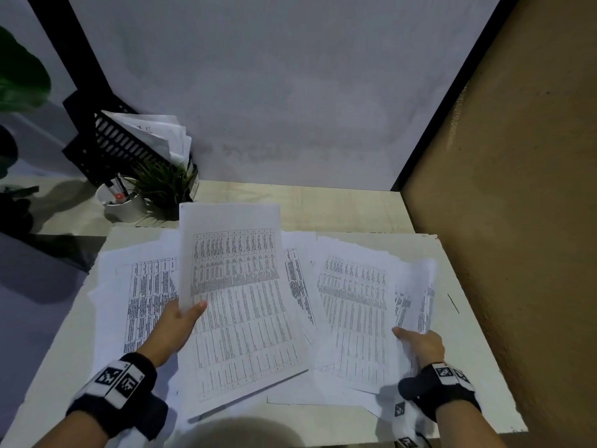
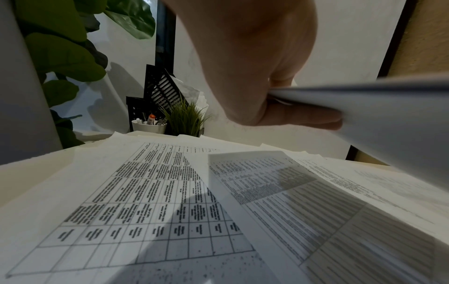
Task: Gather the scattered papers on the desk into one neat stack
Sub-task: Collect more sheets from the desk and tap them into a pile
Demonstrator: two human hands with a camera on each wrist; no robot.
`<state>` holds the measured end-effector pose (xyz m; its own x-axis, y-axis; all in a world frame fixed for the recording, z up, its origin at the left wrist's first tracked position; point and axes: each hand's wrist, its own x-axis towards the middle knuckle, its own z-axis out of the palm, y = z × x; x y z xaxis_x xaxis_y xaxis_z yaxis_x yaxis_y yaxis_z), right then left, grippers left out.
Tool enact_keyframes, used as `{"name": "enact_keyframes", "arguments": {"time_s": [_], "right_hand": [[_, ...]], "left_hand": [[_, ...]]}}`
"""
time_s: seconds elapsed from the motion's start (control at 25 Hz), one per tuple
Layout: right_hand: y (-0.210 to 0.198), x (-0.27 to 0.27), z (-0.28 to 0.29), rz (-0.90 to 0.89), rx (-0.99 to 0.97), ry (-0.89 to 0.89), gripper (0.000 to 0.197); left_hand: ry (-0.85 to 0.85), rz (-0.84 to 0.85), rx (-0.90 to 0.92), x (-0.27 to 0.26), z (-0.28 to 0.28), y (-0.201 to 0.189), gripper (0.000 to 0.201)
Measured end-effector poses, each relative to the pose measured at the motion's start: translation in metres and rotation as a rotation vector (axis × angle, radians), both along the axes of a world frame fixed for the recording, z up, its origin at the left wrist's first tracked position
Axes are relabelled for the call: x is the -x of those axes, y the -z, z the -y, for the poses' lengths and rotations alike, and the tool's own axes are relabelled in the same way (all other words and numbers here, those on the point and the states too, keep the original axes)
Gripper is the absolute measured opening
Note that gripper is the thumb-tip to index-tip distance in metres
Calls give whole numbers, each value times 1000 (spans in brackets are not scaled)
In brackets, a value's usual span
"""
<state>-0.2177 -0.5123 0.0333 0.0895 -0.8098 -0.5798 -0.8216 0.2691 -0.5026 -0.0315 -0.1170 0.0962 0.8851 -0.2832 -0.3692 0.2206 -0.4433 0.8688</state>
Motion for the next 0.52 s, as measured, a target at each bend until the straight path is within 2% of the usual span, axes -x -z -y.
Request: {"name": "enact_keyframes", "arguments": {"time_s": [0.12,0.24,0.32,0.52], "right_hand": [[-1,-3,0,100,-84,20,83],[-8,6,5,124,26,108,80],[-11,11,7,117,62,134,69],[0,8,5,161,-211,42,36]], "left_hand": [[14,-5,-3,-1,-1,0,34],[-18,-14,-2,-4,-4,-2,34],[-28,-11,1,-4,-5,-3,33],[-14,-16,-18,-2,-4,-2,34]]}}
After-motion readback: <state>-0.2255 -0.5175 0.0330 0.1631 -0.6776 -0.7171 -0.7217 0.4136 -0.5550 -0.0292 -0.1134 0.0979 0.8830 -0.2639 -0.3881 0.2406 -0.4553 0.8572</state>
